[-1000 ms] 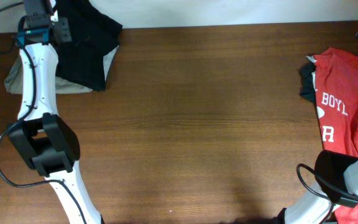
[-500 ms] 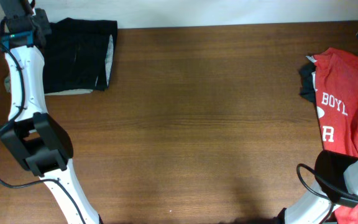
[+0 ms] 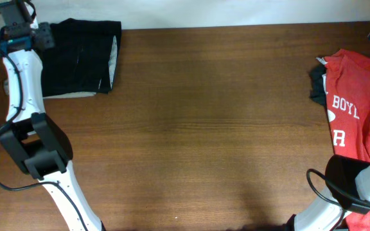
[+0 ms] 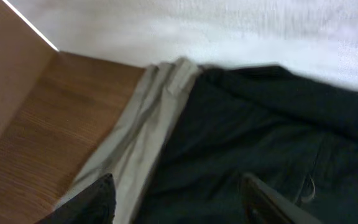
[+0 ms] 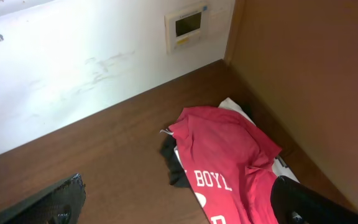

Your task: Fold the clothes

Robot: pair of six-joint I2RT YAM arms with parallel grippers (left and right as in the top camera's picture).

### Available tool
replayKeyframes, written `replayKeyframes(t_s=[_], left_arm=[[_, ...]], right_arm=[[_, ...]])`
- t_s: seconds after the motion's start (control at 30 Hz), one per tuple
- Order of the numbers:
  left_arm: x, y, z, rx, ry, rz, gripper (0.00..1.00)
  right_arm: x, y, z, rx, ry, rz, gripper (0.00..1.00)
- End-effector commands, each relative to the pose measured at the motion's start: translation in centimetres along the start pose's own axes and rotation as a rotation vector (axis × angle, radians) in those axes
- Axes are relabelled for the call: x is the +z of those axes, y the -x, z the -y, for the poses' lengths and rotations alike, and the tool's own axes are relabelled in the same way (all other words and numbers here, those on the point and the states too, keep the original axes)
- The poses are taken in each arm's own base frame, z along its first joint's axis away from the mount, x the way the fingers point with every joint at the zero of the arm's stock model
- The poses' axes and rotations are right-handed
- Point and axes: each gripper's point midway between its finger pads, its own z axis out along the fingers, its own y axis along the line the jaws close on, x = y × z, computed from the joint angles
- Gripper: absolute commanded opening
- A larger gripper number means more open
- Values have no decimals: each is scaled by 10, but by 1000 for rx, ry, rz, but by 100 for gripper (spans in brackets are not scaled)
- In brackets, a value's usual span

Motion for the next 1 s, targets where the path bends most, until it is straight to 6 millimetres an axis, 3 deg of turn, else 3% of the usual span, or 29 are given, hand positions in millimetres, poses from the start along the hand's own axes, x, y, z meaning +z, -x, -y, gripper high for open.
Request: replayKeyframes(t_s=[0.0,0.17,0.3,0.4,0.8,0.97], left_arm=[[1,-11,-15,-69,-203,-25,75],[0,-37,-31,-147,-352,-93,75],[26,-80,-45,-171,-341,-202,76],[41,-102,-35,-165,-402,-238,76],[52,-105,-26,-139,-447,-215,76],[66,-125,-22,-150,-454,-257,75]], right_arm=[[-1,-1,4,1,-22,-2,99],[-1,-1,4,1,-22,-2,99],[-1,-1,5,1,-22,-2,99],[-1,-1,5,1,-22,-2,99],[-1,-1,4,1,-22,-2,99],[-1,-1,4,1,-22,-2,99]])
